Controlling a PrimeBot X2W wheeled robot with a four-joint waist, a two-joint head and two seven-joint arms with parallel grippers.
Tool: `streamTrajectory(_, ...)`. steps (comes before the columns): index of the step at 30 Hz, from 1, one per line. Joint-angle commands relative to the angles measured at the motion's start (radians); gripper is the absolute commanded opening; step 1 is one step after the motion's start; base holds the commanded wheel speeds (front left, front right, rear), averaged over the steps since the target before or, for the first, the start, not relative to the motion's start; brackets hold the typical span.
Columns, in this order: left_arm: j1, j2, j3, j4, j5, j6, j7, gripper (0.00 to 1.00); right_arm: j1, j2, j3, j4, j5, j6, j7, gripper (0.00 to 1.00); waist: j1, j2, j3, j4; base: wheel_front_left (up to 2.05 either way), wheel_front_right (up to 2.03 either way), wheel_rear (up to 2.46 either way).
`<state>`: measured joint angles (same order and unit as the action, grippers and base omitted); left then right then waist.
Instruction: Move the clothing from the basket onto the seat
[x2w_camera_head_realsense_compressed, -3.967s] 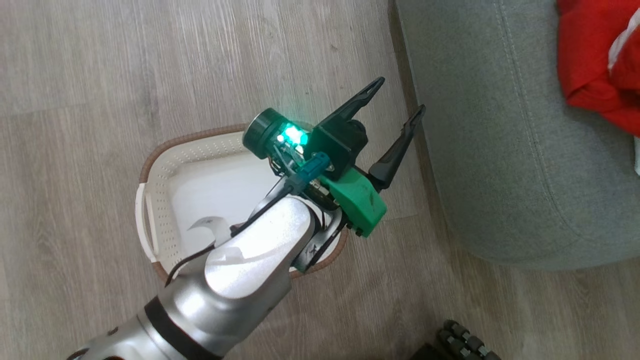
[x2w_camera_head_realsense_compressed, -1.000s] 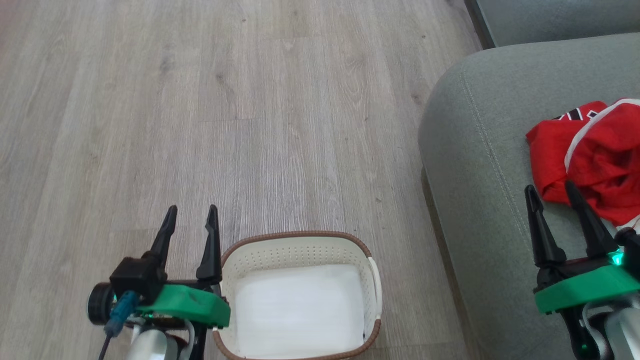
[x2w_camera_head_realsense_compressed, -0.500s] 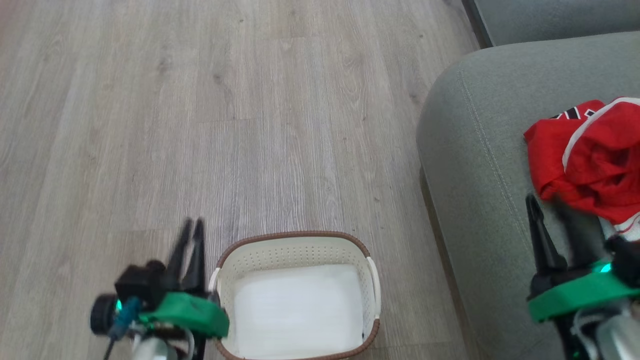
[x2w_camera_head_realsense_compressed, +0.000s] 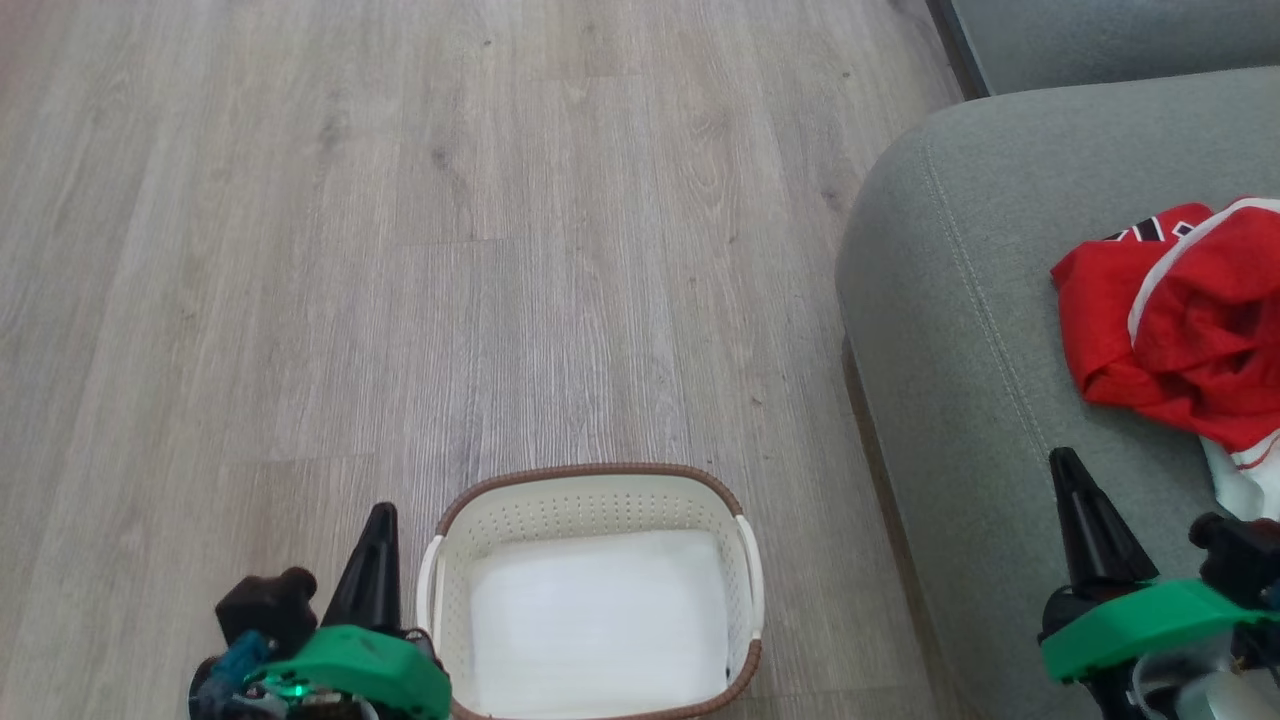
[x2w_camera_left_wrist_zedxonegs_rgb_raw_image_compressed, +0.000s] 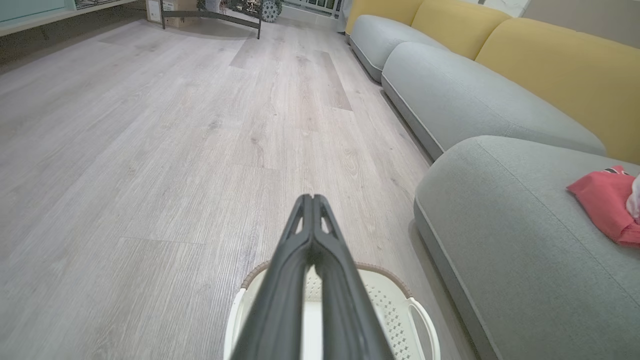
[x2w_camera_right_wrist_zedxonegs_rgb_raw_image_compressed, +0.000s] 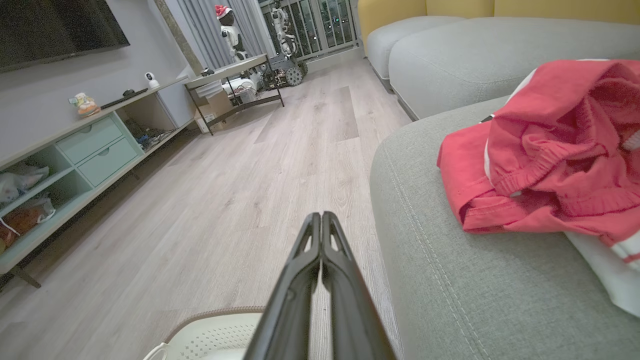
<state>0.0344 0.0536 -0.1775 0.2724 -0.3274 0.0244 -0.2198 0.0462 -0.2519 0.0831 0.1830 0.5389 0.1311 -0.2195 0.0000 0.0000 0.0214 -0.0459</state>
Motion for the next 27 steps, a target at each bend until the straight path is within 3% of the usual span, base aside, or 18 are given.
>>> streamTrajectory(1, -0.048, 0.003, 0.02, -0.03, -0.028, -0.01, 0.007, 0.0, -0.044, -0.004, -0.016, -0.025, 0.026, 0.0, 0.004, 0.0, 0.0, 0.0, 0.0, 0.001, 0.0, 0.0, 0.0)
streamTrajectory(27, -0.07, 0.007, 0.076, -0.029, -0.325, -0.044, 0.076, 0.0, -0.069, 0.04, -0.053, -0.005, 0.272, 0.0, 0.077, 0.0, 0.0, 0.0, -0.004, 0.011, 0.0, 0.0, 0.0)
